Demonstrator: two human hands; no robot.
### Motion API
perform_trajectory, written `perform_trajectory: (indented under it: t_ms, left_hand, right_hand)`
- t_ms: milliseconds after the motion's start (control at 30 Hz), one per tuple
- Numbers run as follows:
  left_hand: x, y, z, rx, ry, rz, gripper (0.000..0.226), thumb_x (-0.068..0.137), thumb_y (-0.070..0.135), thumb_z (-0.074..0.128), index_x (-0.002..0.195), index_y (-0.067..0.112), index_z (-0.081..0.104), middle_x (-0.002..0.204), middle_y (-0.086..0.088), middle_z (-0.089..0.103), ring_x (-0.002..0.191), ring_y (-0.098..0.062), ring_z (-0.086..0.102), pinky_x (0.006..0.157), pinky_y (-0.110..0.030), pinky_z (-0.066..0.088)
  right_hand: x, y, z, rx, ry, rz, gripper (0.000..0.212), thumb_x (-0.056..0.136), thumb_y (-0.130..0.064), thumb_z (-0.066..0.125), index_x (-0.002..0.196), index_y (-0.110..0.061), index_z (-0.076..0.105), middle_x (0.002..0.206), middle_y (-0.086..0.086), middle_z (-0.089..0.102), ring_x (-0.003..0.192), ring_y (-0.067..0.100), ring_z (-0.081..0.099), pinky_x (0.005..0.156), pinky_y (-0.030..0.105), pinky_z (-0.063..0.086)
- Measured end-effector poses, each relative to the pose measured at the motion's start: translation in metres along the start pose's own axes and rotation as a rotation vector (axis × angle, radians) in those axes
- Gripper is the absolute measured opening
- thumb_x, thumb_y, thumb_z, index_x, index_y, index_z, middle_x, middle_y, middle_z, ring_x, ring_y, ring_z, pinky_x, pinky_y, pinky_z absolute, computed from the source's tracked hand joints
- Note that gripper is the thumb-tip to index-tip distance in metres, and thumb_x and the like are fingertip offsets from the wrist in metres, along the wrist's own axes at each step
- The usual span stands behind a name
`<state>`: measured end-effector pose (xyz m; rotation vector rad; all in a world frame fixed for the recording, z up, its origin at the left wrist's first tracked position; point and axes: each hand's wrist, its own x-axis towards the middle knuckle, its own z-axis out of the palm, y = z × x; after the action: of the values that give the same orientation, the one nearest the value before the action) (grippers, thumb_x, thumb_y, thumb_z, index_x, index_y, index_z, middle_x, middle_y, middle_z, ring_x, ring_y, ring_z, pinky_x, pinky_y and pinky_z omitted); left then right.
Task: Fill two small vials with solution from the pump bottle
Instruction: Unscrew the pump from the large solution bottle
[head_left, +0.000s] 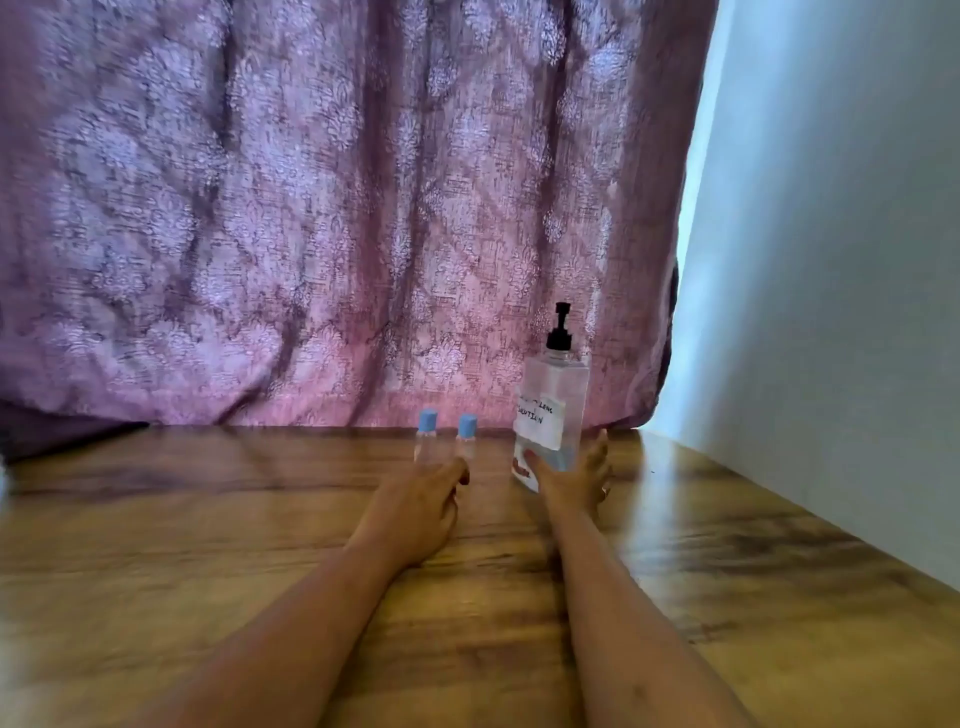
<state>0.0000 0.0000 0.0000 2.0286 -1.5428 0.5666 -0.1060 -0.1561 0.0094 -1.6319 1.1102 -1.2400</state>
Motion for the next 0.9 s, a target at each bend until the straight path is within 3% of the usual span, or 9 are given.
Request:
perform_trajectory:
  t_ms: [167,267,400,467,533,633,733,767,900]
  left_hand:
    - [0.000,-0.006,0.007,0.012,0.067,0.114,0.023,0.081,0.027,0.045,0.102,0.034,0.048,0.090,0.010,0.066,0.071,-0.007,0.056,0.057,-0.019,0.037]
    - [0.000,0.002,0.004,0.022,0.076,0.175,0.022,0.083,0.028,0.045,0.104,0.034,0.047,0.096,0.012,0.065,0.072,-0.003,0.050,0.058,-0.016,0.032]
    - [-0.005,0.010,-0.005,-0.026,0.106,0.090,0.030,0.087,0.031,0.048,0.116,0.033,0.042,0.112,0.009,0.059,0.085,-0.008,0.056,0.065,-0.021,0.044]
    - [-0.008,0.012,-0.008,-0.110,0.140,0.014,0.041,0.088,0.036,0.053,0.126,0.030,0.038,0.123,0.005,0.056,0.103,-0.014,0.057,0.078,-0.026,0.046]
    - [-0.010,0.011,-0.012,-0.259,0.166,-0.077,0.062,0.086,0.046,0.059,0.137,0.024,0.033,0.135,0.002,0.048,0.117,-0.017,0.050,0.092,-0.032,0.042]
    - [-0.009,0.015,-0.021,-0.576,0.162,-0.182,0.092,0.069,0.065,0.066,0.143,0.033,0.021,0.143,0.005,0.041,0.125,-0.015,0.045,0.100,-0.041,0.044]
    - [-0.003,0.018,-0.026,-0.873,0.132,-0.182,0.069,0.055,0.070,0.074,0.114,0.055,0.041,0.110,0.016,0.067,0.098,-0.006,0.065,0.076,-0.028,0.055]
    - [-0.002,0.019,-0.026,-0.906,0.137,-0.179,0.061,0.053,0.069,0.075,0.105,0.054,0.046,0.101,0.018,0.069,0.088,-0.003,0.068,0.069,-0.022,0.054]
    - [0.000,0.019,-0.027,-0.936,0.170,-0.161,0.050,0.054,0.062,0.077,0.095,0.050,0.051,0.094,0.020,0.071,0.084,-0.003,0.069,0.069,-0.024,0.056]
  right_hand:
    - [0.015,0.003,0.014,0.074,-0.117,0.038,0.072,0.067,-0.038,0.081,0.124,-0.017,0.043,0.123,0.011,0.061,0.110,0.032,0.058,0.092,0.046,0.049]
    - [0.014,0.002,0.004,0.022,-0.130,-0.018,0.059,0.063,-0.037,0.084,0.109,-0.012,0.056,0.112,0.008,0.067,0.093,0.023,0.061,0.076,0.030,0.047]
    - [0.014,-0.010,-0.026,0.013,-0.408,-0.069,0.059,0.060,-0.019,0.088,0.107,-0.009,0.056,0.104,0.003,0.066,0.083,0.012,0.060,0.065,0.023,0.049]
    - [0.011,-0.018,-0.044,0.015,-0.674,-0.056,0.059,0.063,-0.008,0.085,0.115,-0.005,0.057,0.112,0.008,0.067,0.095,0.018,0.064,0.080,0.035,0.056]
    - [0.002,-0.027,-0.055,0.071,-0.904,-0.040,0.053,0.069,0.008,0.075,0.118,-0.002,0.059,0.119,0.016,0.065,0.108,0.027,0.062,0.096,0.046,0.049]
    - [-0.013,-0.040,-0.056,0.069,-1.194,-0.052,0.047,0.079,0.017,0.060,0.118,-0.007,0.057,0.123,0.015,0.061,0.118,0.030,0.056,0.101,0.044,0.045]
    - [-0.023,-0.049,-0.049,0.061,-1.329,0.026,0.047,0.083,0.014,0.057,0.126,-0.005,0.052,0.131,0.019,0.056,0.123,0.032,0.053,0.105,0.045,0.041]
    - [-0.025,-0.051,-0.048,0.056,-1.335,0.050,0.046,0.082,0.010,0.059,0.125,-0.005,0.052,0.130,0.019,0.056,0.122,0.031,0.054,0.105,0.044,0.041]
    - [-0.029,-0.065,-0.048,0.157,-1.164,-0.044,0.040,0.072,-0.029,0.070,0.109,-0.018,0.060,0.110,0.006,0.066,0.096,0.017,0.065,0.082,0.032,0.054]
